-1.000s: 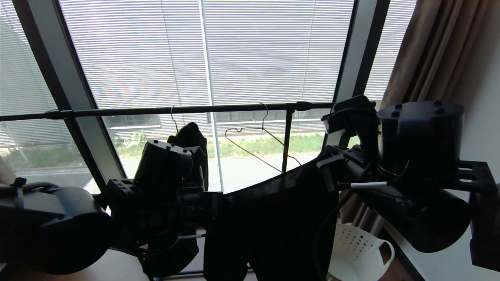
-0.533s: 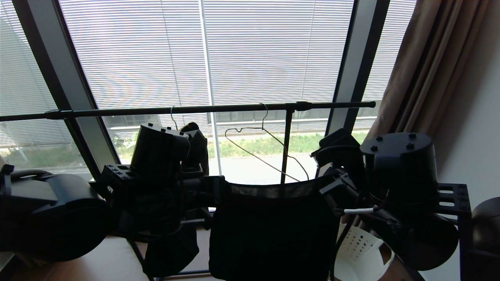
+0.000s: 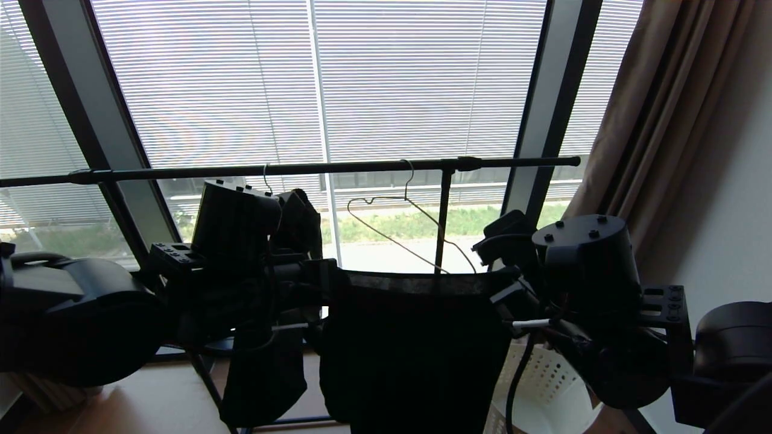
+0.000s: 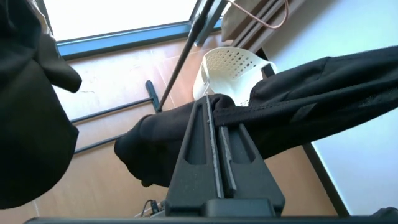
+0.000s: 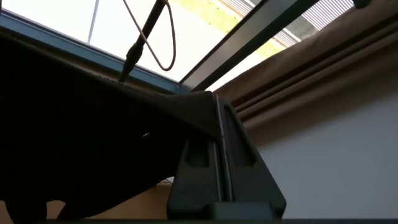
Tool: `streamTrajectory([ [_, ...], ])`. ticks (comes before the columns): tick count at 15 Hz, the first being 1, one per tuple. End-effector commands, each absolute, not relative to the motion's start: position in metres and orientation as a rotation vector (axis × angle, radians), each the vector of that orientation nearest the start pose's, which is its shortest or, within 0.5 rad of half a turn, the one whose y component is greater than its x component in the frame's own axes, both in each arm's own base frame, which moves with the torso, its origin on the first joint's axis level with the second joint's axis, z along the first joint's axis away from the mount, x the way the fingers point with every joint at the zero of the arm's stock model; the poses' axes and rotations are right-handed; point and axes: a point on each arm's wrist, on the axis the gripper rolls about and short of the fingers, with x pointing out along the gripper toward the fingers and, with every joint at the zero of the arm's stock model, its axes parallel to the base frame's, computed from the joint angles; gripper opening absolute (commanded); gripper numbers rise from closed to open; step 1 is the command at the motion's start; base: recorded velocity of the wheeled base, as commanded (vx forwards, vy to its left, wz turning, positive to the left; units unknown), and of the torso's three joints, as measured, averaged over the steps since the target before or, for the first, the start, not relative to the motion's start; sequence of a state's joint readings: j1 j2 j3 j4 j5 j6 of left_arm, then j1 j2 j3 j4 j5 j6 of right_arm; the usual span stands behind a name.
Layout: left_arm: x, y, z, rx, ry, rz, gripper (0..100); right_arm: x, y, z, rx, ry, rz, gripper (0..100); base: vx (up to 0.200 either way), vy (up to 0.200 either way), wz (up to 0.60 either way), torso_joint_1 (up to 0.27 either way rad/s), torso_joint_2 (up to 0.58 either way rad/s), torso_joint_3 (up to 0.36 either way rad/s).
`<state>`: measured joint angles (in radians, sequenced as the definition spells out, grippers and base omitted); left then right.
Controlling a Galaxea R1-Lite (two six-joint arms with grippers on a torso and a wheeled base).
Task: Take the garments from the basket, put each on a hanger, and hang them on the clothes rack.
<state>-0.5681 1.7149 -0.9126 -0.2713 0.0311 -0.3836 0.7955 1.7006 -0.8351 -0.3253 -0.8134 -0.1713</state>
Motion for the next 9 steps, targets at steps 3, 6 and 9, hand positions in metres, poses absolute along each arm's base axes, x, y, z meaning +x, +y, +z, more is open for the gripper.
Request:
streamTrajectory([
  [3, 0.282, -0.173, 0.196, -0.23, 0.517, -0.43, 0, 0.194, 0.194, 0.171, -0.573, 0.356, 0.1, 0, 0.0, 0.0, 0.0, 0.0, 0.0, 0.0],
  [6, 0.293, -0.181, 0.204, -0.193, 0.479, -0.449, 0, 0.168, 0.207, 0.176, -0.586, 0.324, 0.203, 0, 0.0, 0.0, 0.0, 0.0, 0.0, 0.0],
  [9, 0.303, -0.19, 0.218, -0.197, 0.424, -0.472, 0, 0.148, 0.226, 0.176, -0.558, 0.301, 0.323, 0, 0.0, 0.0, 0.0, 0.0, 0.0, 0.0],
])
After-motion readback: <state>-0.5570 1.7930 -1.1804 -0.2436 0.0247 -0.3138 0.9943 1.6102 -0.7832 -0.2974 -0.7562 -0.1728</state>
